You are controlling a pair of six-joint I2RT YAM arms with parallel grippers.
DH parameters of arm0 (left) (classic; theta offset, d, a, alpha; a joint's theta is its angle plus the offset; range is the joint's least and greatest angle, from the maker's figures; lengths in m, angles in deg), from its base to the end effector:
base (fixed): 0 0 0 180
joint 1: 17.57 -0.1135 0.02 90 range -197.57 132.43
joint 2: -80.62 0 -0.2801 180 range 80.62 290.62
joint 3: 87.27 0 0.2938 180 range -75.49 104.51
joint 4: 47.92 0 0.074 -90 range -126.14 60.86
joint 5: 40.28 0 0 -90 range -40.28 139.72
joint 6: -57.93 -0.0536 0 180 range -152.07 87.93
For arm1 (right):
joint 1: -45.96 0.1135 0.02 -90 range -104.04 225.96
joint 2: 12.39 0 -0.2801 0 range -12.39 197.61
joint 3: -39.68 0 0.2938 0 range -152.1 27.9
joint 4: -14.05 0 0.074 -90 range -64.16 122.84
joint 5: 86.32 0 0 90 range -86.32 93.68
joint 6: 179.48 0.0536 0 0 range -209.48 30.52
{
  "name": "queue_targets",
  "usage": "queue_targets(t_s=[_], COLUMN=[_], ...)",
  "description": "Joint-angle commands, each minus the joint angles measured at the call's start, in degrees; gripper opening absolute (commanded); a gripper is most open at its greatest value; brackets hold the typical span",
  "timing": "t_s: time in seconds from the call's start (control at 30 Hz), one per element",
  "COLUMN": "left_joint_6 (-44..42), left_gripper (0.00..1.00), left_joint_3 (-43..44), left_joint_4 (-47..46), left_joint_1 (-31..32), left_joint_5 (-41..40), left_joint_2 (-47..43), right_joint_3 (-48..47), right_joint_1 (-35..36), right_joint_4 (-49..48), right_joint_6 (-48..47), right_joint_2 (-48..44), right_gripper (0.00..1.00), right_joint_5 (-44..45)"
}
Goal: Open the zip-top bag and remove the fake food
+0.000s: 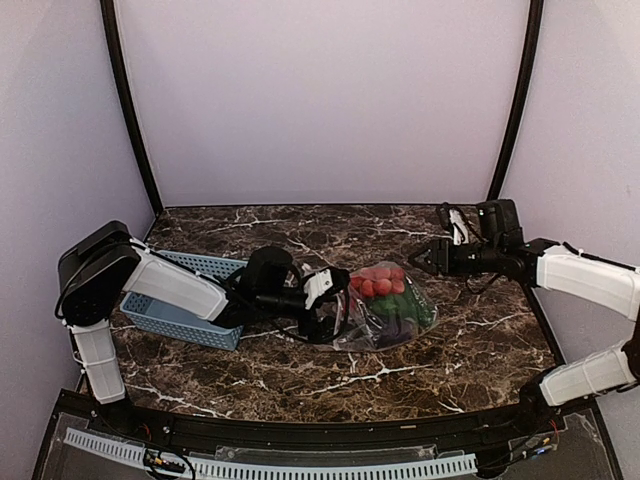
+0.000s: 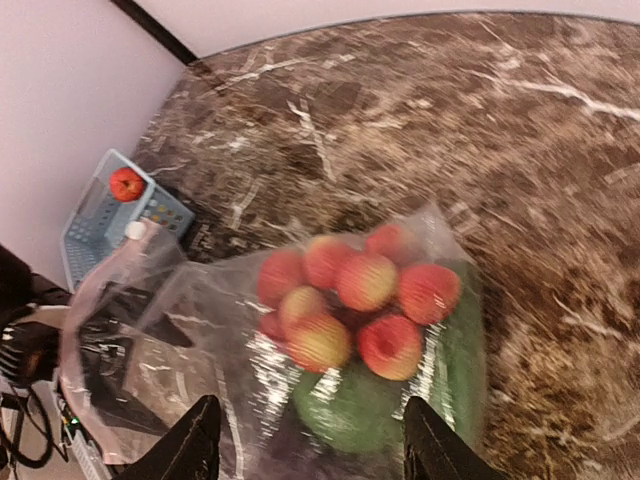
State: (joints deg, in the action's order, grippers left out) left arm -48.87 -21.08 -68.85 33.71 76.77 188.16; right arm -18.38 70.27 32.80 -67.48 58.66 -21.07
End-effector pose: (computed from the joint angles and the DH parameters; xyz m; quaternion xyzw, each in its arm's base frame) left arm 0.2556 -0.3578 0.1440 0.5575 0.5870 -0.3478 0.4729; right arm 0.2821 0.1520 0.2478 -0.1215 0.8509 0.3591 0.3636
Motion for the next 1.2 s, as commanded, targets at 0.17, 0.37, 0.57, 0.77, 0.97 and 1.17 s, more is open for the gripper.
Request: queue_targets(t_s=[0.17,0.37,0.57,0.77,0.97,1.17], left_joint_6=[-2.22,-3.89,-6.14,-8.92,-10.81,-12.26], left_gripper=[0.8,0.84,0.88,0.91,0.98,0.99], left_joint_3=[-1.74,-2.07,-1.95,-1.65,-0.22,1.3], left_joint_4=[-4.83,-5.85,-5.69,-6.9,-8.44,-10.04], left_joint_1=[0.43,1.35,1.86,2.78,3.89,5.06], left_joint_5=[4.12,3.31,2.4,0.83,-0.18,-2.03], left_joint_2=[2.39,4.32,6.52,8.55,10.4,12.26], right_joint_3=[5.76,8.83,10.85,12.55,14.55,15.59], right_joint_1=[-5.71,-7.12,-7.52,-7.44,-7.28,-5.12], right_joint_4=[4.04,-0.24,-4.22,-6.6,-10.1,-11.5], right_joint_6=[-3.5,-3.76,-3.34,-3.09,-1.42,-0.3], right_joint_2=[3.76,7.98,11.01,12.64,13.54,13.45], right_gripper=[0.59,0.54,0.36,0.15,0.0,0.0], right_joint_5=[3.02,2.4,-1.38,-4.46,-8.45,-9.58])
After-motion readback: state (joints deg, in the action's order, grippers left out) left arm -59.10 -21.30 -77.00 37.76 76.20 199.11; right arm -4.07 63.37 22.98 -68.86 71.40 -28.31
